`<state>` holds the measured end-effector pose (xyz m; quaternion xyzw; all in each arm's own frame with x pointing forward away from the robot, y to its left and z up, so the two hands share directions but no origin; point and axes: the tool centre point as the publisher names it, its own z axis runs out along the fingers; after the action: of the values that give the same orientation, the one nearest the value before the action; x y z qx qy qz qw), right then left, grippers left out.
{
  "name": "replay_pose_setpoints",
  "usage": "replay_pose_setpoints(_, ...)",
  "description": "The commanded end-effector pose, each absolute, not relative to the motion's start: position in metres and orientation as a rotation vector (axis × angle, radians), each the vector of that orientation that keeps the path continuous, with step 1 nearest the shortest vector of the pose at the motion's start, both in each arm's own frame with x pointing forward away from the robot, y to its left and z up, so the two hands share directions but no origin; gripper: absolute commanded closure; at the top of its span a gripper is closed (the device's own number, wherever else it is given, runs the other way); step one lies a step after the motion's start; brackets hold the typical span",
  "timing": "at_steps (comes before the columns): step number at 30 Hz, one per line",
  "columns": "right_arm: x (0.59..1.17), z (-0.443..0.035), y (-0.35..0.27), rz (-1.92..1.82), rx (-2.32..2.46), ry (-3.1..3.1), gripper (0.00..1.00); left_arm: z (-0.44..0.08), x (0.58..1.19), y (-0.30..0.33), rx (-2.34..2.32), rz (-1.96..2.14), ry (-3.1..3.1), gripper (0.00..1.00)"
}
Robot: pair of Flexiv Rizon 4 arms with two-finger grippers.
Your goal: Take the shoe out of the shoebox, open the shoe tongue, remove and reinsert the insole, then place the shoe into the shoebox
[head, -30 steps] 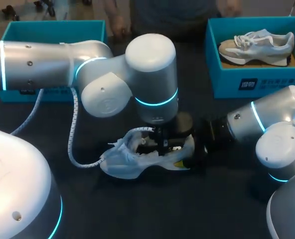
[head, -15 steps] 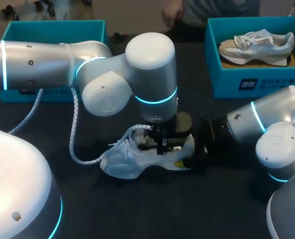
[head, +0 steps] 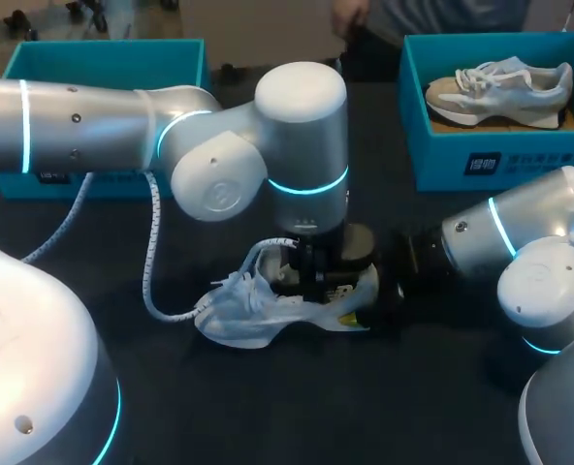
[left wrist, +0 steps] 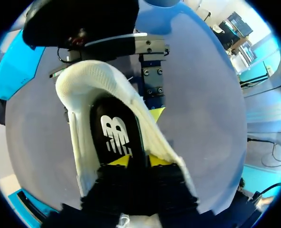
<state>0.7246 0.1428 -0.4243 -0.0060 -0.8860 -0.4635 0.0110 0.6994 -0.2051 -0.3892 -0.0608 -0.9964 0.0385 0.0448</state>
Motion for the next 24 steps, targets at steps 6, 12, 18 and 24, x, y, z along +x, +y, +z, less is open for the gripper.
replay_pose_setpoints(6,0.727,-0.425,0.144,-1.44,-0.021,-2.767,1.0,-0.405,0.703,-0.205,-0.218,0.066,-3.089,0.14)
replay_pose_setpoints(12,0.727,-0.425,0.144,-1.44,-0.021,-2.767,1.0,-0.419,0.709,-0.203,-0.249,0.031,-3.19,0.02)
replay_pose_setpoints(18,0.727,-0.425,0.144,-1.44,-0.021,-2.767,1.0,-0.429,0.716,-0.202,-0.234,0.048,-3.196,0.23)
replay_pose_setpoints(24,0.727,-0.425,0.144,-1.44,-0.021,-2.767,1.0,-0.432,0.721,-0.2,-0.208,0.057,-3.199,0.89)
